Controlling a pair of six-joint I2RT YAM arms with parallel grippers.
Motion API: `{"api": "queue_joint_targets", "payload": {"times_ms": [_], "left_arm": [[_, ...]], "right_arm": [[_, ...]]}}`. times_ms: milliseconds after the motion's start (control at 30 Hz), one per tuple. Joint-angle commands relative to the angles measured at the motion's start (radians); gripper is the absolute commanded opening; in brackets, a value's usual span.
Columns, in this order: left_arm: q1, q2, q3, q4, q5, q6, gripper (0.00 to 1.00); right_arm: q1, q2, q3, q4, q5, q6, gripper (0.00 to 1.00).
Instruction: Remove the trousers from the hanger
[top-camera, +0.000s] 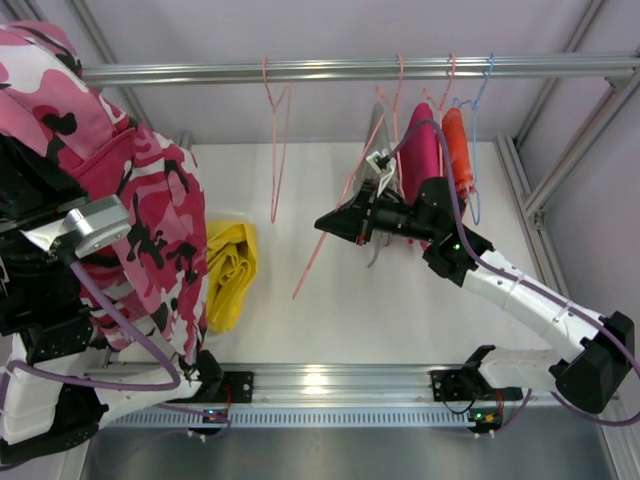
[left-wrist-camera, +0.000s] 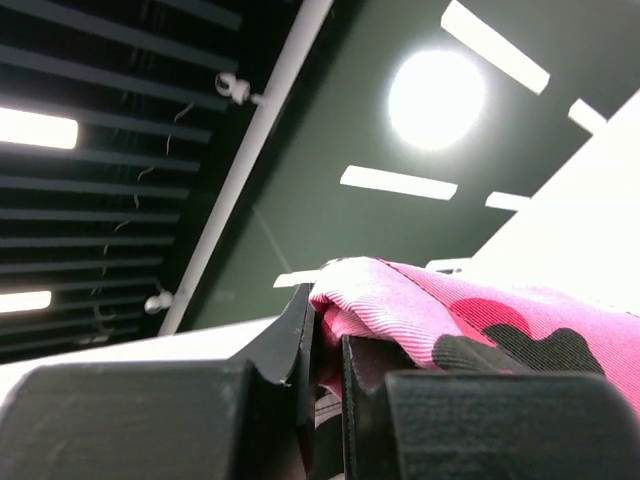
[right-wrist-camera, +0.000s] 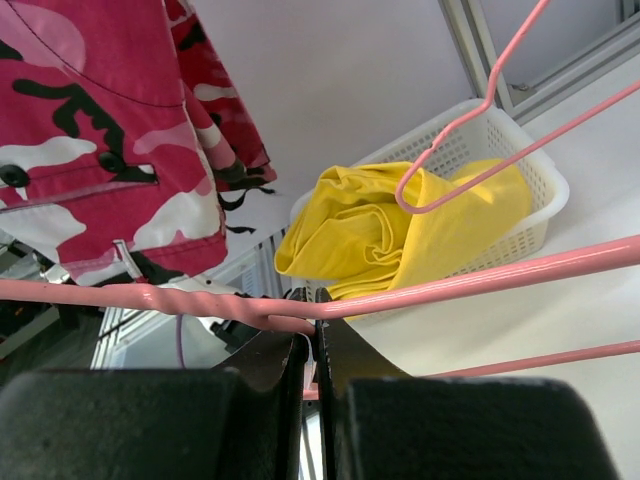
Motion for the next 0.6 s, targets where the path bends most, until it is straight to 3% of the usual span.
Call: {"api": "queue_joint_targets", "payload": {"times_ms": [0,567], "left_arm": [[0.0,-0.036,0.003,0.127,-0.081,0.128,0.0],[-0.009,-0.124,-0.121,0.254,-0.279,0.413,0.0]], "right_arm": [[0.021,0.023,0.064,0.032,-0.015,-0.013,0.0],[0.027,0.115,0.124,0.063,-0.038,0.007,0.0]]}}
